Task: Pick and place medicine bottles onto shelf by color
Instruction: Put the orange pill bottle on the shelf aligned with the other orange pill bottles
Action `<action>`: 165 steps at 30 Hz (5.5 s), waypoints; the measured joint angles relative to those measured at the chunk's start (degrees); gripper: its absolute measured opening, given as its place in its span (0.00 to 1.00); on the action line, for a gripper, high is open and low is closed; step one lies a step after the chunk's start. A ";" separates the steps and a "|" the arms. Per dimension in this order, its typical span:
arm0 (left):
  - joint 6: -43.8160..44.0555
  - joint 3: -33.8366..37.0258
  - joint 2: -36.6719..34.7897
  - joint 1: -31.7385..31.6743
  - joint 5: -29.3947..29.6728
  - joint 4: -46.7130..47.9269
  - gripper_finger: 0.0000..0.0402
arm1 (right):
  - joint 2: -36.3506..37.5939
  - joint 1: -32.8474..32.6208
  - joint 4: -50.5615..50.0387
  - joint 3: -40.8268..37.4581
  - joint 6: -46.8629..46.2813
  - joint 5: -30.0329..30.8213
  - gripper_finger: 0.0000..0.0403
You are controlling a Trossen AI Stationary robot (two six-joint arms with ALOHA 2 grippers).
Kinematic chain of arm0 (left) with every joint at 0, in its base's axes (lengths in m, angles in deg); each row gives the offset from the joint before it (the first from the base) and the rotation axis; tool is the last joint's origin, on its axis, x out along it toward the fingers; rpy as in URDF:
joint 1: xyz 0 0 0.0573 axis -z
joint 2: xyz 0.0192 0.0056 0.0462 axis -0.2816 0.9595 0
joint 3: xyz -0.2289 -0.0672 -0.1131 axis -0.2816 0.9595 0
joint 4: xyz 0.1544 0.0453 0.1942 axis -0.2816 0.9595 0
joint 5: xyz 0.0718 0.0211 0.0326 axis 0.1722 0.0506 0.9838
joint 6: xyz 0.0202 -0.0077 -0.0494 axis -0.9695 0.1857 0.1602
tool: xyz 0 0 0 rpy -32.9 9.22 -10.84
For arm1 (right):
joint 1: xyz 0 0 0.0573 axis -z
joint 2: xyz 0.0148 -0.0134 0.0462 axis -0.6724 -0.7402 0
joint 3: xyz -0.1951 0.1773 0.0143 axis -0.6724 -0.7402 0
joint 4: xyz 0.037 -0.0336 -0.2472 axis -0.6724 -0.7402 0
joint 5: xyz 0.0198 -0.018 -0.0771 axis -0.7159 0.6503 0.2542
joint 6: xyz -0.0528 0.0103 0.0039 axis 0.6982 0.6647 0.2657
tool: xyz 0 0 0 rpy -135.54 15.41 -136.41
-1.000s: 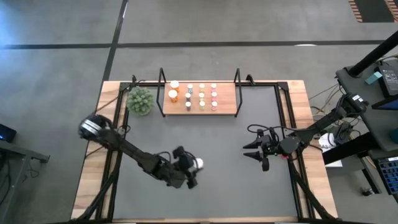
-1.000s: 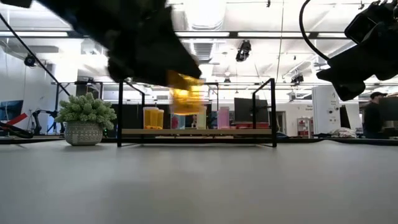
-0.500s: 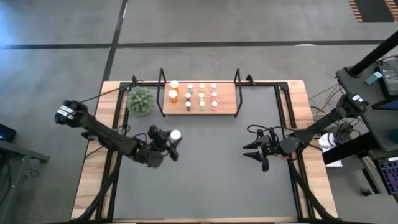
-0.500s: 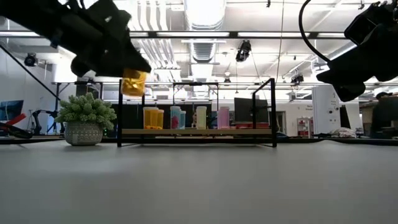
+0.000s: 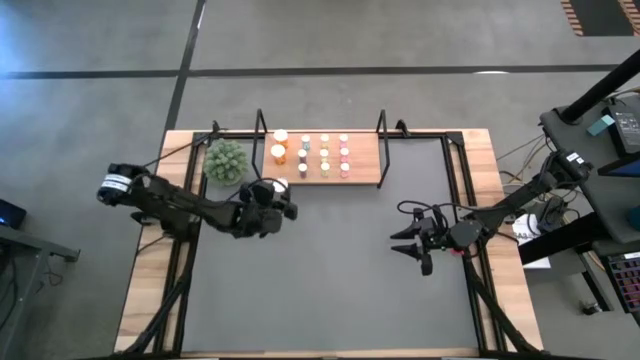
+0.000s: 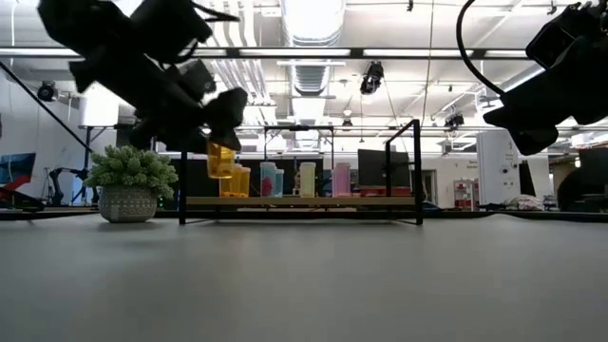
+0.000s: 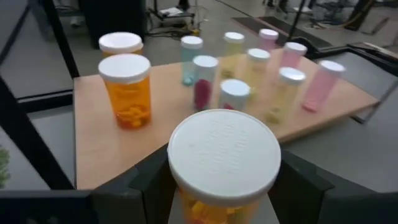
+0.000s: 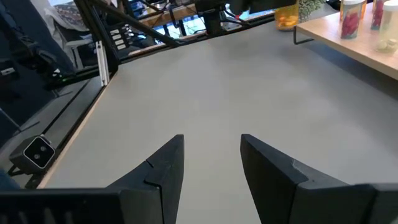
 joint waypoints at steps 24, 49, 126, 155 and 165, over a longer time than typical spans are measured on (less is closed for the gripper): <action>-8.19 -0.46 12.14 -10.64 -0.20 -17.74 0.50 | 0.00 -0.01 -0.02 0.00 -0.01 0.00 0.37; -8.07 -0.47 13.04 -14.79 0.46 -17.30 0.50 | 0.00 -0.01 -0.02 0.00 -0.01 0.02 0.37; -40.28 -9.59 11.85 -8.26 5.92 -14.15 0.67 | 0.00 0.00 -0.02 0.00 -0.02 0.02 0.37; -32.14 -5.29 -10.33 -10.44 -43.74 10.75 0.67 | 0.02 0.02 0.00 0.00 -0.02 0.00 0.37; -32.18 -3.02 -4.13 -11.55 -34.44 4.51 0.67 | 0.02 0.02 0.00 0.00 -0.02 0.00 0.37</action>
